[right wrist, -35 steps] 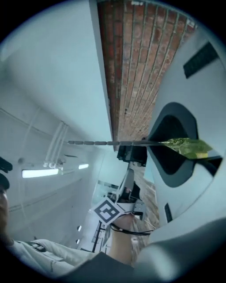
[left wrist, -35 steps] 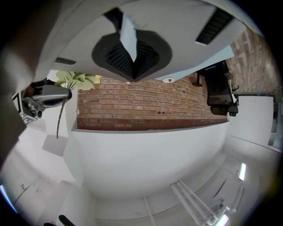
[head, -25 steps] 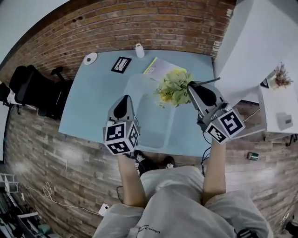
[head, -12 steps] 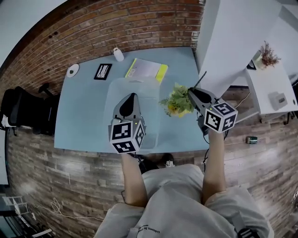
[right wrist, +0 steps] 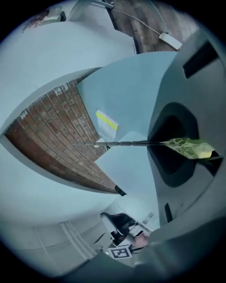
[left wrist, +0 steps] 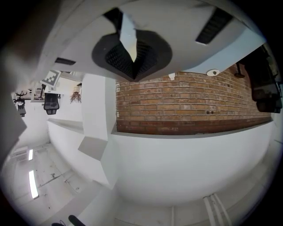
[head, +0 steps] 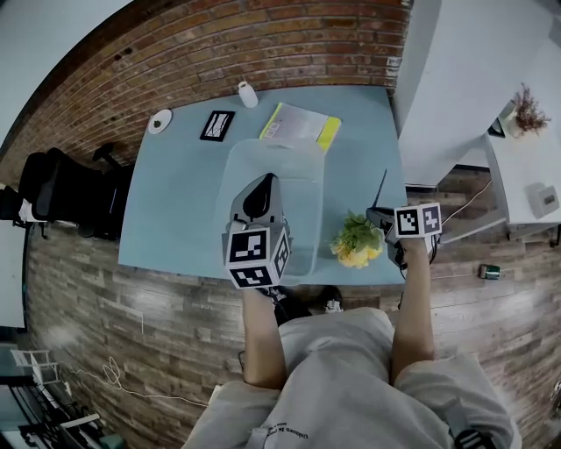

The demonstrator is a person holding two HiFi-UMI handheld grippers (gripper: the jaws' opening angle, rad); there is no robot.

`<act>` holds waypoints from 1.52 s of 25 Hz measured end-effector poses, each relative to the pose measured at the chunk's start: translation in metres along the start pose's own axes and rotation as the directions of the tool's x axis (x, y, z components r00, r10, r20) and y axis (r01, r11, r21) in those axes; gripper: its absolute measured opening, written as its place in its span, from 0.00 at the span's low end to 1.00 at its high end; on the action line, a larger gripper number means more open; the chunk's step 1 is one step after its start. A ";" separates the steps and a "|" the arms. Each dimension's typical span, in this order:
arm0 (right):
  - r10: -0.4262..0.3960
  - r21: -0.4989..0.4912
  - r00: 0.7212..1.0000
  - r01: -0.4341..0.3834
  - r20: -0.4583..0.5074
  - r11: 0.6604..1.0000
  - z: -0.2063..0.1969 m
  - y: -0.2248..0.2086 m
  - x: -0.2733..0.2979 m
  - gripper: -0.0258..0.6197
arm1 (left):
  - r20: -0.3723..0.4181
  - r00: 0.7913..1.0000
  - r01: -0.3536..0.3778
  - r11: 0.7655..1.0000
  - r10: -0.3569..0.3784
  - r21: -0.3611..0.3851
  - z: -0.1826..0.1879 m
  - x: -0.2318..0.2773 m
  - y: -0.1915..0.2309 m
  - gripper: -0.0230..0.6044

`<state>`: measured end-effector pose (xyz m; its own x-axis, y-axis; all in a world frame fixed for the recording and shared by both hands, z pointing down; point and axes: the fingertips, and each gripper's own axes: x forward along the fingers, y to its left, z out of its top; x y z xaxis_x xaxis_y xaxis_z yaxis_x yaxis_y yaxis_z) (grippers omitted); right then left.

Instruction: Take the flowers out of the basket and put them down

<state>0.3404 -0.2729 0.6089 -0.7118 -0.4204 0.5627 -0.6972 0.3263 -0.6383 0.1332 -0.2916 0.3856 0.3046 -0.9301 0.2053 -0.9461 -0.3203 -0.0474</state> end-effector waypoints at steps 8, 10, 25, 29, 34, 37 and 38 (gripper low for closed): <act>-0.102 -0.037 0.995 0.103 0.019 0.994 -0.002 -0.011 0.022 0.13 | -0.040 0.998 0.051 0.998 -0.049 0.032 -0.013 0.005 -0.022 0.07; -0.122 -0.052 0.992 0.123 0.025 0.991 -0.003 -0.012 0.027 0.14 | -0.041 0.998 0.042 0.999 -0.041 0.031 -0.015 0.002 -0.019 0.07; -0.127 -0.116 0.984 0.142 0.128 0.983 0.019 0.004 0.008 0.23 | -0.035 0.998 -0.045 0.999 0.044 -0.007 -0.018 -0.029 -0.008 0.07; -0.137 -0.199 0.977 0.168 0.161 0.966 0.022 0.015 0.000 0.23 | -0.040 0.997 -0.069 0.998 0.068 -0.011 -0.023 -0.043 -0.009 0.07; -0.166 -0.270 0.967 0.215 0.195 0.939 0.023 0.029 -0.012 0.23 | -0.052 0.995 -0.085 0.996 0.085 0.000 -0.031 -0.059 -0.013 0.07; -0.188 -0.300 0.956 0.252 0.226 0.920 0.023 0.032 -0.021 0.23 | -0.063 0.994 -0.093 0.996 0.093 0.001 -0.034 -0.068 -0.018 0.07; -0.195 -0.306 0.949 0.268 0.248 0.913 0.024 0.033 -0.026 0.23 | -0.067 0.993 -0.093 0.996 0.094 0.008 -0.035 -0.072 -0.021 0.07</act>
<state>0.3373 -0.2715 0.5604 -0.5182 -0.6727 0.5282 -0.8537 0.4447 -0.2711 0.1277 -0.2113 0.4059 0.2065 -0.9419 0.2648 -0.9696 -0.2333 -0.0739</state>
